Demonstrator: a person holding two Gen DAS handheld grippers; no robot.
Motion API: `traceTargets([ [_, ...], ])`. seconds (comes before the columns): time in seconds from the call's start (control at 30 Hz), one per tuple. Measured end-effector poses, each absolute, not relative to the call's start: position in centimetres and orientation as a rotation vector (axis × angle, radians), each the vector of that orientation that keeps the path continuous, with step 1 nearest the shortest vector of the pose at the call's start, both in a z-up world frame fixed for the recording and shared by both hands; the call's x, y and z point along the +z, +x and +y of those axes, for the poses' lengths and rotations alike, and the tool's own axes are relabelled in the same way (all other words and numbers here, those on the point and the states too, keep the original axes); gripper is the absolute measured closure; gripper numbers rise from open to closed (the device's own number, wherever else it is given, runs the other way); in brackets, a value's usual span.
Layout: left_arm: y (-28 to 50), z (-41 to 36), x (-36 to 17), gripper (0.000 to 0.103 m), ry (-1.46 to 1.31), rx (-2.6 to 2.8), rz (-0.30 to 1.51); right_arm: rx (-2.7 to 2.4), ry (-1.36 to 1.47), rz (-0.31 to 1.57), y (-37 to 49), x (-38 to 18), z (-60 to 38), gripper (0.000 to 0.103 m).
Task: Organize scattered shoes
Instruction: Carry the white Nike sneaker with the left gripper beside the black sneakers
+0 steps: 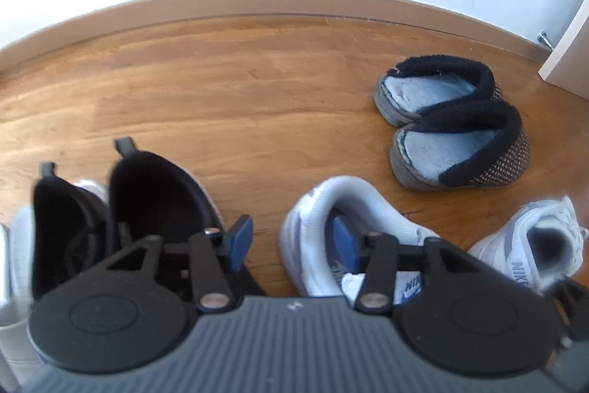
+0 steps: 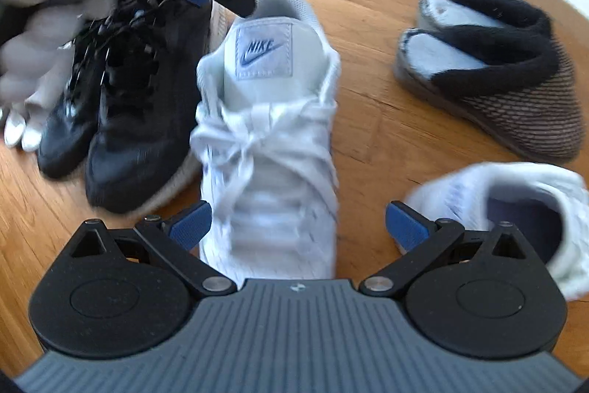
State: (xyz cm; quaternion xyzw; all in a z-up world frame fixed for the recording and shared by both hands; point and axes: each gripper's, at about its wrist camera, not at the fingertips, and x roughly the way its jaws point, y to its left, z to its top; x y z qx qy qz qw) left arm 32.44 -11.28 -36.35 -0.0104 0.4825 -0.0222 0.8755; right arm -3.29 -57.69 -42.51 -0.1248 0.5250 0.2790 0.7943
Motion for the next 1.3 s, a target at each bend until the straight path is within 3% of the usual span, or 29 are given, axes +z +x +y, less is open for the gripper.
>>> traceTargets([
  [0.4,29.9,-11.7,-32.6,0.052,0.067,-0.077,0.939,0.571,-0.253,1.129,-1.3,-43.5,-53.4,0.014],
  [0.73,29.0,-12.2,-31.5,0.044,0.131,-0.071,0.886,0.603,-0.286,1.081,-0.1,-43.2,-51.6,0.013],
  [1.03,29.3,-13.2,-32.0,0.041,0.124,-0.079,0.907,0.616,-0.126,1.086,-1.9,-41.1,-56.0,0.012],
  [1.3,29.1,-15.8,-34.0,0.032,0.068,-0.134,0.98,0.557,-0.03,1.091,-7.0,-39.6,-63.0,0.007],
])
